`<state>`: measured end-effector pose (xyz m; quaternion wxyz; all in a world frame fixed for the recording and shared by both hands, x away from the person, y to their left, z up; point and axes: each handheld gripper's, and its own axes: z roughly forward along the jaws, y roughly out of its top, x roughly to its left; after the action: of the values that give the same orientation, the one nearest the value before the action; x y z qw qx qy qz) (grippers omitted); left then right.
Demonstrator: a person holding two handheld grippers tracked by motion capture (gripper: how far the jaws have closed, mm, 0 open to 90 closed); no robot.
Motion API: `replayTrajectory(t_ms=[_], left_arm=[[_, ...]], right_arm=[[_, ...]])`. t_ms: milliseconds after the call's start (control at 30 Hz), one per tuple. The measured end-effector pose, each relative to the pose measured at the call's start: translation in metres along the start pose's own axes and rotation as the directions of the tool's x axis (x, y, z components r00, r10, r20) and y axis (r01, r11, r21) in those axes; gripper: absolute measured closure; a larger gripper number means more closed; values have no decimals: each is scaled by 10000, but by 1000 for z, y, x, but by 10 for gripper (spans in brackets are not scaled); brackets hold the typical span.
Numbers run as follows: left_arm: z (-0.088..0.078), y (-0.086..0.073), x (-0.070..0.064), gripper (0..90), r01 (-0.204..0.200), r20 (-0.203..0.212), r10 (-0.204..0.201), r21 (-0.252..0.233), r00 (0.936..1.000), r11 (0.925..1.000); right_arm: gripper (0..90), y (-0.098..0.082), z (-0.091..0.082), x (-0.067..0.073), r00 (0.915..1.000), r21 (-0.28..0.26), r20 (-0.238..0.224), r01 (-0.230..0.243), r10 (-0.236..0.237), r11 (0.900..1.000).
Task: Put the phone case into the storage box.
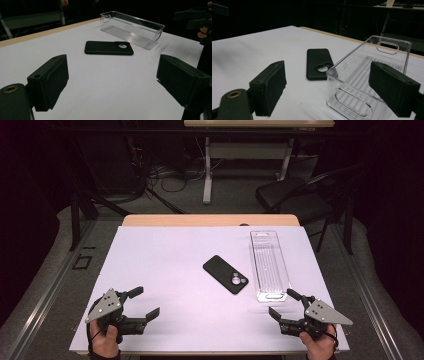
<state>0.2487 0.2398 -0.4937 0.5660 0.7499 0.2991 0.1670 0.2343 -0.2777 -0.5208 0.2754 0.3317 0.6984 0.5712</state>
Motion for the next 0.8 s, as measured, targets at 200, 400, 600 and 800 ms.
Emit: replayTrajectory(t_ms=[200, 400, 600, 800], left_arm=[[2, 0, 0, 111, 98, -11, -98, 104, 10000, 9999], [3, 0, 0, 105, 272, 15, -273, 203, 9996, 9994], [7, 1, -1, 56, 490, -3, -490, 456, 9988, 9978], [12, 2, -1, 26, 709, 88, -716, 636, 9974, 9955]], right_arm=[[139, 0, 0, -1, 9999, 28, 113, 1, -2, 10000], [139, 0, 1, 0, 9994, 79, 327, 60, -63, 10000], [139, 1, 3, 1, 9989, 316, 464, 98, -113, 9995], [141, 4, 9, 3, 9938, 354, 1115, -58, 19, 9994]])
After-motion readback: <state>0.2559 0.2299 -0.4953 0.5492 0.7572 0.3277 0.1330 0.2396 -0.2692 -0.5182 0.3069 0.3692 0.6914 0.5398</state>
